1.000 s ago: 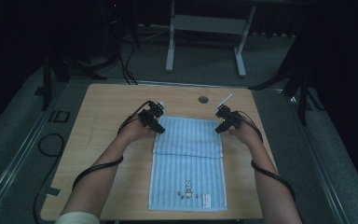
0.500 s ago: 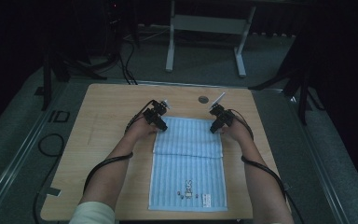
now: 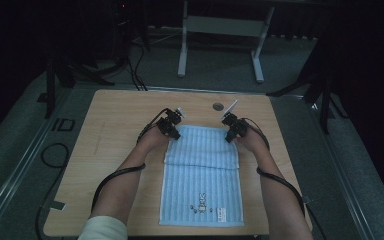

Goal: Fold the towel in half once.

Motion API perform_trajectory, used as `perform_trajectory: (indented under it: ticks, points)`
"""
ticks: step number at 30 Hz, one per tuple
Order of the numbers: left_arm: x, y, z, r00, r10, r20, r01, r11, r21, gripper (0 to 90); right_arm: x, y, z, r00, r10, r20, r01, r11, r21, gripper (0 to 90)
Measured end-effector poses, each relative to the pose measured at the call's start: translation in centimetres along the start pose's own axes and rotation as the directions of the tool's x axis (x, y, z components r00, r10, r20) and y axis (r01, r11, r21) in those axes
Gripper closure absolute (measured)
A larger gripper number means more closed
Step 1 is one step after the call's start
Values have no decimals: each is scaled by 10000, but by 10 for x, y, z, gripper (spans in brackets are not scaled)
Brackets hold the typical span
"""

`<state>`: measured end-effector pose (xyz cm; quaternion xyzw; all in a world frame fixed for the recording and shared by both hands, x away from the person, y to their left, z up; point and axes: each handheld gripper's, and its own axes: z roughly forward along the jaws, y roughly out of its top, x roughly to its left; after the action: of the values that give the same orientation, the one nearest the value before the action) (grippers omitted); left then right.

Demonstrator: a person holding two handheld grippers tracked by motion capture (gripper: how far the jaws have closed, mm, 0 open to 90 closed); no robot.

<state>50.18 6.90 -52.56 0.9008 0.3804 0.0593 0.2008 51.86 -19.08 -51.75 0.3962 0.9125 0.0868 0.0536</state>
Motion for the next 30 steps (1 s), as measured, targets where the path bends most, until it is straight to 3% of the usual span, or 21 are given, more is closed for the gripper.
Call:
perform_trajectory:
  ticks: [5, 6, 8, 9, 10, 15, 18, 21, 22, 23, 24, 25, 26, 27, 29, 30]
  points:
    - [-1, 3, -13, 9999, 79, -97, -82, 9994, -338, 862, 0, -2, -8, 9999, -75, 94, 76, 9999, -83, 860]
    - [-1, 6, -31, 9999, 98, -88, -104, 9972, -737, 861, -4, -5, -26, 10000, 52, 66, -47, 9978, -659, 861]
    - [-2, 8, -38, 9995, 188, -242, -209, 9958, -893, 861, -7, -6, -39, 9999, 52, 124, -39, 9944, -1052, 861]
    - [-1, 9, -44, 9998, 179, -86, -186, 9950, -981, 860, -8, -7, -46, 9999, 86, 116, -72, 9926, -1211, 860]
    - [-2, 10, -50, 9995, 283, -143, -296, 9940, -1050, 860, -8, -7, -46, 9999, 86, 116, -72, 9926, -1211, 860]
    - [-10, 16, -86, 9979, 581, -277, -618, 9849, -1619, 860, -5, -9, -87, 9976, -230, 645, 345, 9826, -1824, 860]
    - [-16, 17, -109, 9959, 777, -464, -853, 9771, -1950, 860, -1, -10, -102, 9957, -366, 853, 530, 9786, -1989, 860]
    - [-20, 17, -132, 9933, 929, -688, -1065, 9668, -2323, 860, 7, -13, -126, 9909, -659, 1177, 920, 9682, -2325, 860]
    - [-22, 16, -140, 9920, 960, -815, -1133, 9628, -2452, 859, 13, -17, -143, 9873, -843, 1346, 1170, 9590, -2581, 860]
    - [-23, 14, -147, 9930, 873, -800, -1055, 9589, -2634, 859, 13, -17, -143, 9873, -843, 1346, 1170, 9590, -2581, 860]
    - [-25, 12, -155, 9924, 925, -817, -1117, 9548, -2754, 859, 16, -19, -151, 9869, -919, 1326, 1259, 9528, -2763, 860]
    - [-28, 9, -161, 9910, 961, -934, -1193, 9502, -2880, 859, 20, -24, -158, 9845, -1054, 1401, 1434, 9438, -2979, 860]
    - [-31, 5, -168, 9907, 977, -943, -1217, 9470, -2973, 859, 28, -34, -171, 9813, -1278, 1440, 1708, 9228, -3452, 859]
    - [-34, 1, -174, 9899, 1082, -915, -1311, 9449, -3001, 859, 28, -34, -171, 9813, -1278, 1440, 1708, 9228, -3452, 859]
    - [-42, -11, -186, 9879, 1288, -859, -1500, 9342, -3238, 858, 37, -48, -179, 9777, -1547, 1419, 1980, 9039, -3791, 859]
    - [-42, -11, -186, 9879, 1288, -859, -1500, 9342, -3238, 856, 37, -48, -179, 9777, -1547, 1419, 1980, 9039, -3791, 859]
